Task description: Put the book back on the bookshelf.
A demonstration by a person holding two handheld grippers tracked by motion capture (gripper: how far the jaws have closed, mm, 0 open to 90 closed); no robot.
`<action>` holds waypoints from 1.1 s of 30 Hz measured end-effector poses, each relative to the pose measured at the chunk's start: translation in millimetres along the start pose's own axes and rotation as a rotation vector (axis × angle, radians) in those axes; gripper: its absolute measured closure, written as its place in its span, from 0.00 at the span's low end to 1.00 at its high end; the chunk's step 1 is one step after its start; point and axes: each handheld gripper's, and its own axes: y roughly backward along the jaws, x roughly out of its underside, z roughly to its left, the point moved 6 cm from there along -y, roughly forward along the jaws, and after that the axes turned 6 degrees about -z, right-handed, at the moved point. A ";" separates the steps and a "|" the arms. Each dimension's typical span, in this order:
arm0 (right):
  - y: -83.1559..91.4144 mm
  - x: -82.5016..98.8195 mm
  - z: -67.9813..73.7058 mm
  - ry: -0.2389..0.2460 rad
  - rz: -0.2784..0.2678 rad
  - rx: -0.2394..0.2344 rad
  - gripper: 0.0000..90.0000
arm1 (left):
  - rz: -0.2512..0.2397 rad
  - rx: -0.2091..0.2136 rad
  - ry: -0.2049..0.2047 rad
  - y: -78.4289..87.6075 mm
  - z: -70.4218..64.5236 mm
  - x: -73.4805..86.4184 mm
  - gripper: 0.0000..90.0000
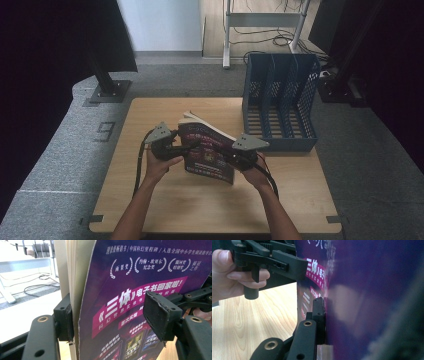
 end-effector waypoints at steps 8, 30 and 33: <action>3.9 -3.0 -2.6 -0.044 -0.050 -0.002 0.88 | -0.003 -0.003 -0.007 -0.3 -2.0 -0.5 0.36; 3.2 -7.4 3.5 -0.046 -0.056 0.031 0.91 | 0.011 -0.074 -0.038 4.9 -4.4 1.1 0.33; 3.5 -8.0 5.1 -0.050 -0.063 0.033 0.91 | 0.011 -0.082 -0.034 9.2 -3.5 2.8 0.33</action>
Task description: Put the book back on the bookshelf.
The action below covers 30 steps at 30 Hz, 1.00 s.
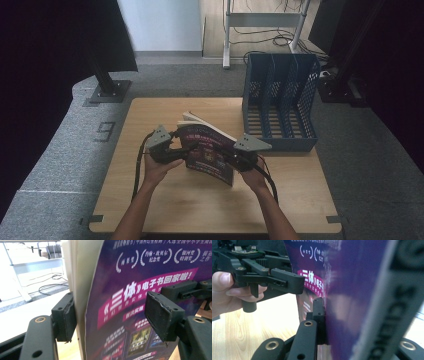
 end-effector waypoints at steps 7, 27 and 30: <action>2.0 -3.8 -0.9 -0.008 -0.015 0.011 0.91 | 0.022 -0.018 0.025 14.4 -3.9 13.3 0.32; 16.5 -9.5 -5.6 -0.030 -0.059 0.053 0.91 | 0.118 -0.034 0.050 22.9 -2.5 48.2 0.33; 19.8 -10.5 -6.2 -0.025 -0.061 0.059 0.91 | 0.126 -0.038 0.049 23.6 -2.0 51.1 0.33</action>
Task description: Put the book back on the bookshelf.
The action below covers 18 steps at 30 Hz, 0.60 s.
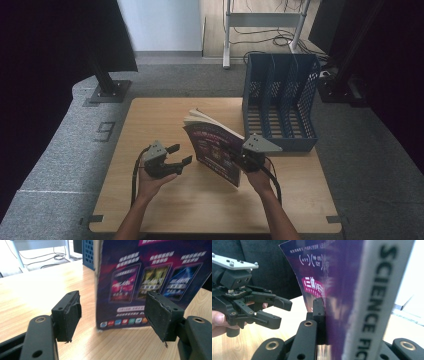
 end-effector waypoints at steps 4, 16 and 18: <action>8.3 -2.1 -1.2 0.004 -0.016 0.011 0.91 | 0.032 -0.009 0.010 -2.0 1.8 10.7 0.33; 16.8 -5.3 -4.2 -0.004 -0.033 0.034 0.91 | 0.043 -0.008 0.015 -0.7 2.2 14.0 0.33; 19.4 -6.7 -6.6 -0.007 -0.036 0.043 0.91 | 0.046 -0.007 0.015 -0.8 1.8 14.7 0.33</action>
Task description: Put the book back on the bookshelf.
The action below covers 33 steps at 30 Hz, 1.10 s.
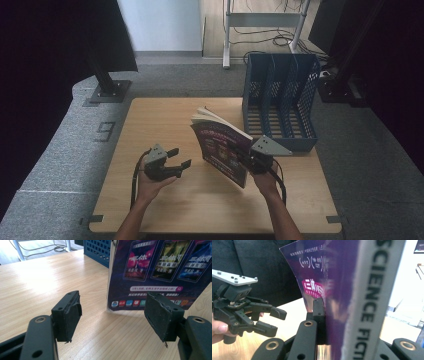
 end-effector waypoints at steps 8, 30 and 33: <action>7.6 -7.7 -4.1 0.004 -0.016 0.015 0.91 | -0.005 -0.003 0.014 2.4 2.6 0.0 0.33; 29.2 -34.3 -18.5 0.022 -0.065 0.076 0.91 | -0.009 -0.018 0.044 9.5 12.0 1.0 0.33; 32.6 -36.2 -20.9 0.019 -0.070 0.086 0.91 | -0.009 -0.019 0.047 9.8 13.1 1.5 0.33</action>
